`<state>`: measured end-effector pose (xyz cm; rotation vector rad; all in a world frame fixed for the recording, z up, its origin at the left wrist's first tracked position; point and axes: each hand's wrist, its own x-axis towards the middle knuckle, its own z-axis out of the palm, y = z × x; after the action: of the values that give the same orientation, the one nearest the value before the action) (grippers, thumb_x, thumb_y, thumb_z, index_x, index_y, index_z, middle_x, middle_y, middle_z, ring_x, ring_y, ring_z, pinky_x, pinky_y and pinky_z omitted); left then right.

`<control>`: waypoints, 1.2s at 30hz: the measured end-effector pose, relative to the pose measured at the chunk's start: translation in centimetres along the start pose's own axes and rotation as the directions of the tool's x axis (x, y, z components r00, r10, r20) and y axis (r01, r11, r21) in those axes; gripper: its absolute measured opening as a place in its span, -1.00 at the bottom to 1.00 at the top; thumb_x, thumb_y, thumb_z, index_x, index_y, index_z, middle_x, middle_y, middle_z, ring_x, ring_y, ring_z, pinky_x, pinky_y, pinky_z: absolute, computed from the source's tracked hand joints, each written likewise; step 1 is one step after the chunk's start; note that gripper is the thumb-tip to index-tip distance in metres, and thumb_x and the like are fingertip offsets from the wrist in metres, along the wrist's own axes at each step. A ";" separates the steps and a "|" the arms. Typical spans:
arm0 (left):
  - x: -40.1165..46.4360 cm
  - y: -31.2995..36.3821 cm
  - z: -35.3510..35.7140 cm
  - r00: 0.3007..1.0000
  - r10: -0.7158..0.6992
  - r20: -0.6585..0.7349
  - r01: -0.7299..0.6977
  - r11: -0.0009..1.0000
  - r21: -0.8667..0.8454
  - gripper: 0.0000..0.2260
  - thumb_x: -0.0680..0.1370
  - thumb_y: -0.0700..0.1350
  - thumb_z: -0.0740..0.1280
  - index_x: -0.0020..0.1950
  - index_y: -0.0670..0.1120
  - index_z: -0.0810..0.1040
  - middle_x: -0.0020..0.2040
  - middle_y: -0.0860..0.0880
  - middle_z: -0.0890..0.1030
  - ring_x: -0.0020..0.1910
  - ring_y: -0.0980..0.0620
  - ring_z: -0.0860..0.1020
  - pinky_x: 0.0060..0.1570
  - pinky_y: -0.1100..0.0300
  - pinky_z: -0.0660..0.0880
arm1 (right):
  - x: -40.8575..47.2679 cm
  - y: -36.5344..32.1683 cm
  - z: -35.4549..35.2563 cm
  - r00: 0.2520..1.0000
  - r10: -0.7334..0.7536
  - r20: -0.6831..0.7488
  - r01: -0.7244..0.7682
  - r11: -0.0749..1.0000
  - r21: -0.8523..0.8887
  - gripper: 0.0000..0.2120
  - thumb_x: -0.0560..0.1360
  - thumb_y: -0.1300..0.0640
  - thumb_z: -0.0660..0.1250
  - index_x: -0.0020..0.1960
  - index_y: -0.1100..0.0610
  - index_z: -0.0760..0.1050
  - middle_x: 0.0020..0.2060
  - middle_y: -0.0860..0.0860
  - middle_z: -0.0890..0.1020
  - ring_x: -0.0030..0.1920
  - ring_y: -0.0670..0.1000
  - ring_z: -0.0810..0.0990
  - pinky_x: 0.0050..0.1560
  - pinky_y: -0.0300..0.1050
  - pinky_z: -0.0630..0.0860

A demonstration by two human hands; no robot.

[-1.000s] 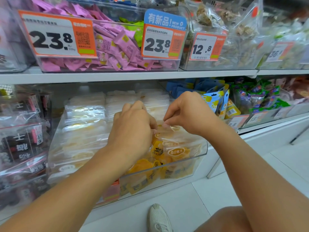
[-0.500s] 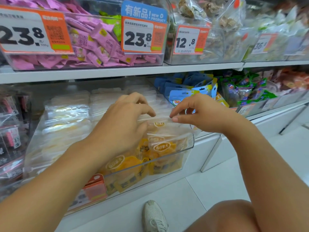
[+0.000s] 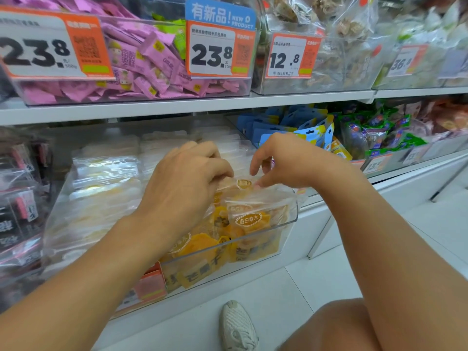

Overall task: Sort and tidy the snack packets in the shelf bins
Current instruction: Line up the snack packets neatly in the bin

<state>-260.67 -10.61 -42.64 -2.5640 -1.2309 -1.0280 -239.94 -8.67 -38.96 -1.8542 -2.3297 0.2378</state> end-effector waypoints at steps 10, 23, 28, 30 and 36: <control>-0.2 -0.3 -0.4 0.944 -0.263 0.200 0.299 0.937 -0.179 -0.90 0.51 0.09 0.44 -0.11 0.09 0.59 -0.27 0.16 0.60 -0.20 0.21 0.55 -0.12 0.10 0.55 | -0.5 -0.3 0.5 0.996 -0.017 0.087 0.012 0.998 0.058 -0.92 0.48 0.11 0.49 -0.06 0.01 0.61 -0.10 -0.12 0.64 -0.18 -0.26 0.54 -0.22 -0.41 0.42; 1.0 -0.5 -0.3 0.831 -0.275 0.483 0.317 0.948 -0.005 -0.60 0.57 0.20 0.32 -0.35 -0.01 0.47 -0.30 0.01 0.56 -0.24 -0.02 0.52 -0.23 0.06 0.46 | -1.4 0.5 0.4 0.994 -0.045 -0.098 0.061 0.984 0.165 -0.93 0.45 0.08 0.53 -0.09 0.06 0.71 -0.34 -0.15 0.62 -0.36 -0.26 0.53 -0.33 -0.40 0.39; 0.7 0.2 -0.3 0.852 -0.346 0.394 0.416 0.903 -0.108 -0.78 0.54 0.04 0.43 -0.08 0.03 0.40 -0.14 0.14 0.56 -0.13 0.06 0.53 -0.07 0.00 0.53 | -2.5 1.5 0.3 0.976 -0.030 -0.215 0.105 0.933 0.344 -0.76 0.53 0.09 0.44 0.19 -0.01 0.65 -0.19 -0.08 0.70 -0.16 -0.18 0.65 -0.10 -0.35 0.55; 0.6 0.3 -0.3 0.853 -0.343 0.394 0.412 0.905 -0.104 -0.71 0.54 0.02 0.43 -0.01 0.06 0.30 -0.14 0.09 0.56 -0.15 0.06 0.52 -0.09 -0.03 0.53 | -2.7 1.8 0.7 0.985 -0.028 -0.169 0.098 0.901 0.424 -0.74 0.55 0.00 0.40 0.22 -0.05 0.62 -0.13 -0.09 0.66 -0.13 -0.14 0.62 -0.10 -0.37 0.53; 0.7 0.1 -0.3 0.893 -0.290 0.344 0.399 0.863 -0.310 -0.81 0.55 -0.02 0.42 -0.01 0.10 0.40 -0.20 0.08 0.61 -0.19 0.11 0.57 -0.20 0.15 0.45 | -1.9 1.6 0.9 0.970 0.033 -0.243 0.092 0.868 0.488 -0.80 0.46 0.12 0.53 0.03 0.03 0.57 -0.20 -0.02 0.68 -0.29 -0.13 0.60 -0.28 -0.03 0.61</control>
<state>-260.45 -10.36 -42.00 -2.9295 -1.7878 -1.0671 -238.15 -10.15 -40.21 -1.4949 -1.8975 0.5196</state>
